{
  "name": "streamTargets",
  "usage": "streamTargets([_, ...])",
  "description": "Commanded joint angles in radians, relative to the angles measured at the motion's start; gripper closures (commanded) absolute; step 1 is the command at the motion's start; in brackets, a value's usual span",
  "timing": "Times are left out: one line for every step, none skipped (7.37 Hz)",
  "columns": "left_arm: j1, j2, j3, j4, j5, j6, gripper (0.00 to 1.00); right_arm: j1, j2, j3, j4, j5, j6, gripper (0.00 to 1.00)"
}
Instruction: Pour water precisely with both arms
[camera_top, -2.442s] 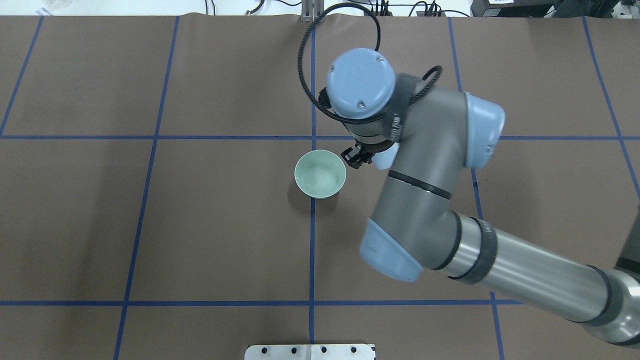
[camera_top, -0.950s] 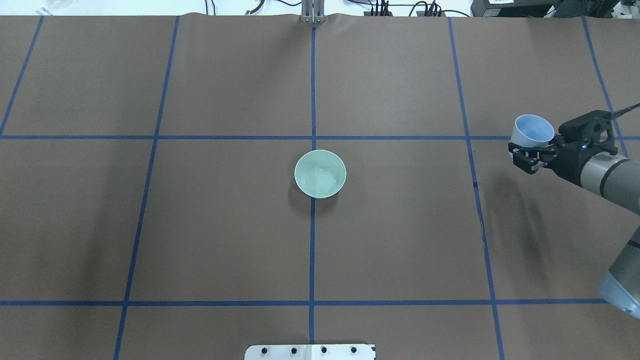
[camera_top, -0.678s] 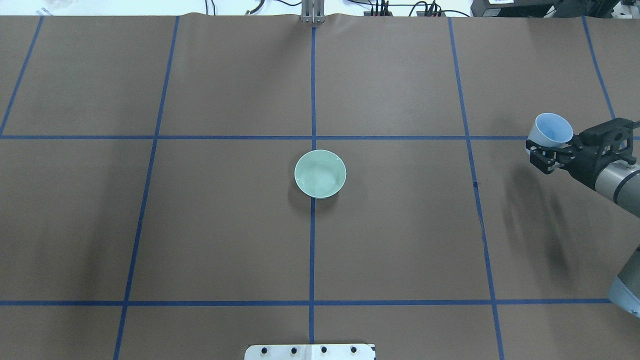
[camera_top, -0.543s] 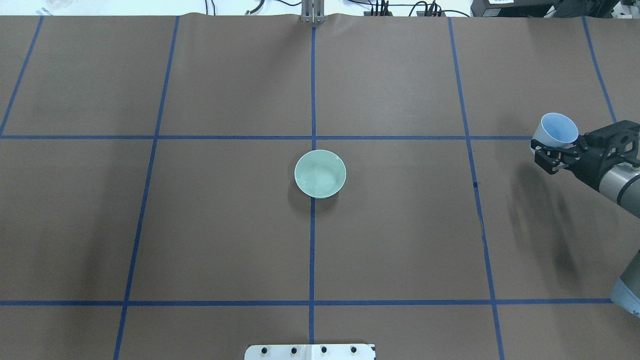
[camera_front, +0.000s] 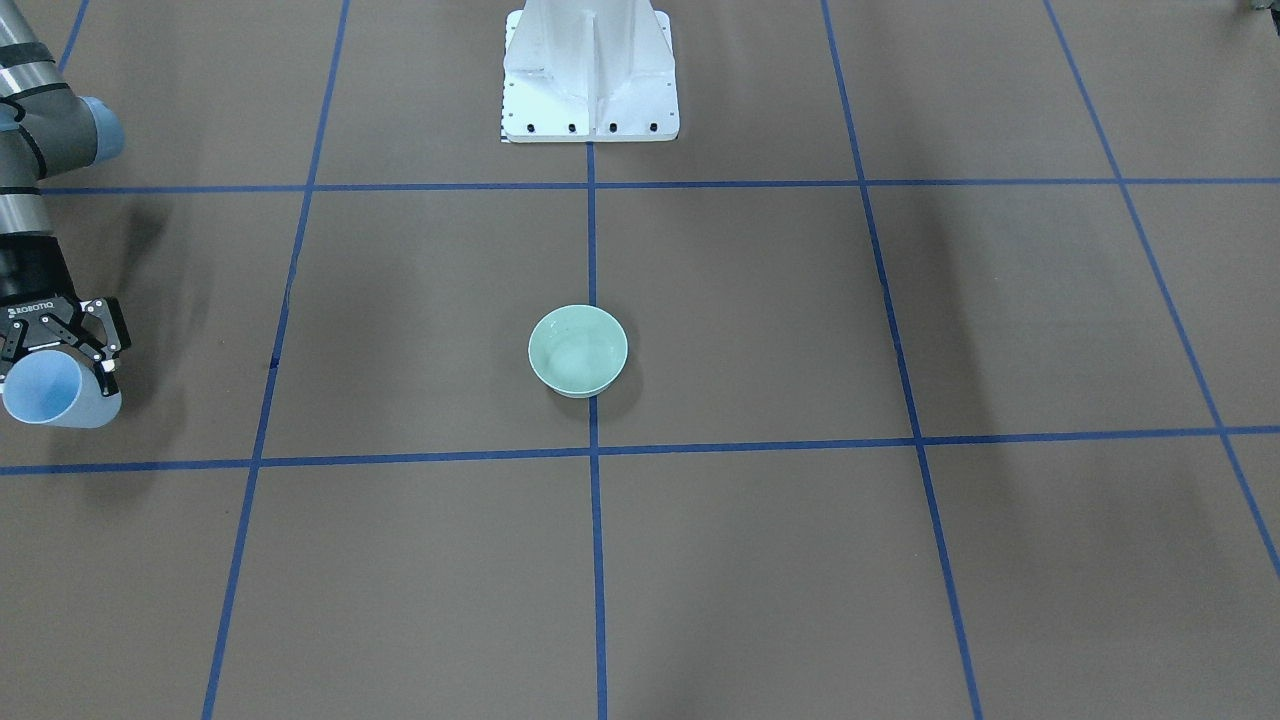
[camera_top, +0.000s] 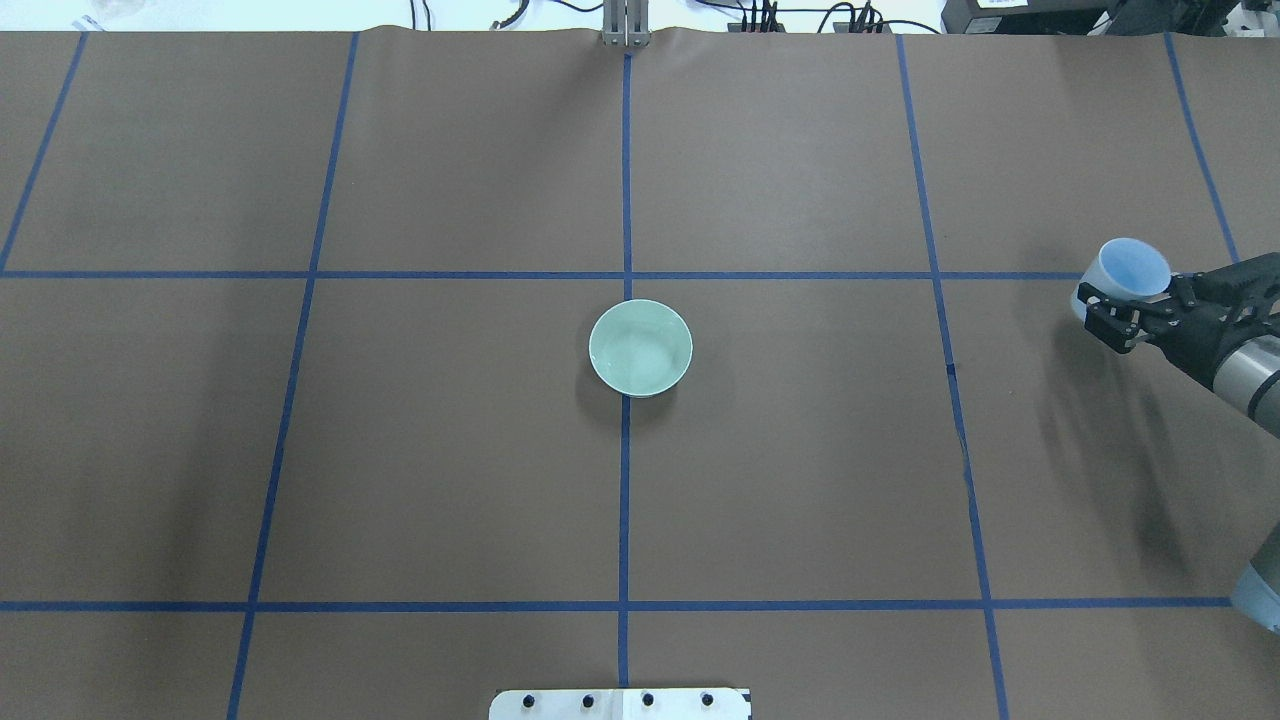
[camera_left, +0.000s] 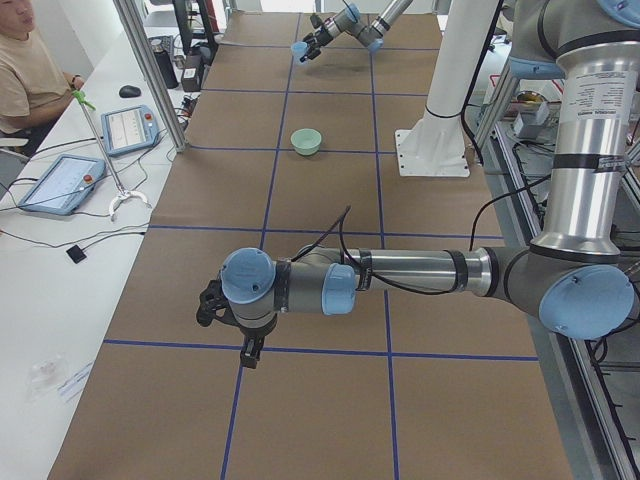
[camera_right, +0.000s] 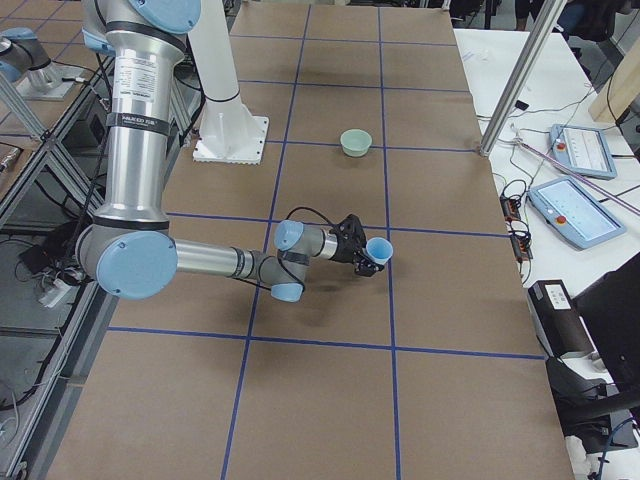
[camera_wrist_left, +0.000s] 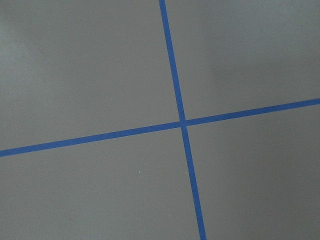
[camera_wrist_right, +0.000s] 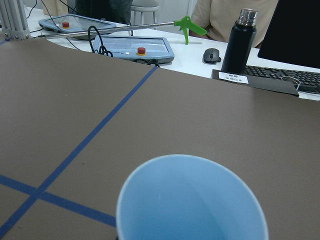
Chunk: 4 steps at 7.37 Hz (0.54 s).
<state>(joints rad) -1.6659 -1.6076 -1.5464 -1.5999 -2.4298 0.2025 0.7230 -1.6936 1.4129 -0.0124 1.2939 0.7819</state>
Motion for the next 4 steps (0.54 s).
streamTargets([0.000,0.000,0.002,0.000,0.000,0.000,0.00,0.001,0.000,0.012,0.002,-0.001,0.017,0.00])
streamTargets([0.000,0.000,0.002,0.000,0.000,0.000,0.00,0.003,0.000,0.014,0.023,-0.002,0.017,0.00])
streamTargets([0.000,0.000,0.002,0.000,0.000,0.000,0.00,0.013,-0.003,0.020,0.049,0.001,0.017,0.00])
streamTargets([0.000,0.000,0.002,0.000,0.000,0.000,0.00,0.038,-0.003,0.020,0.046,0.011,0.017,0.00])
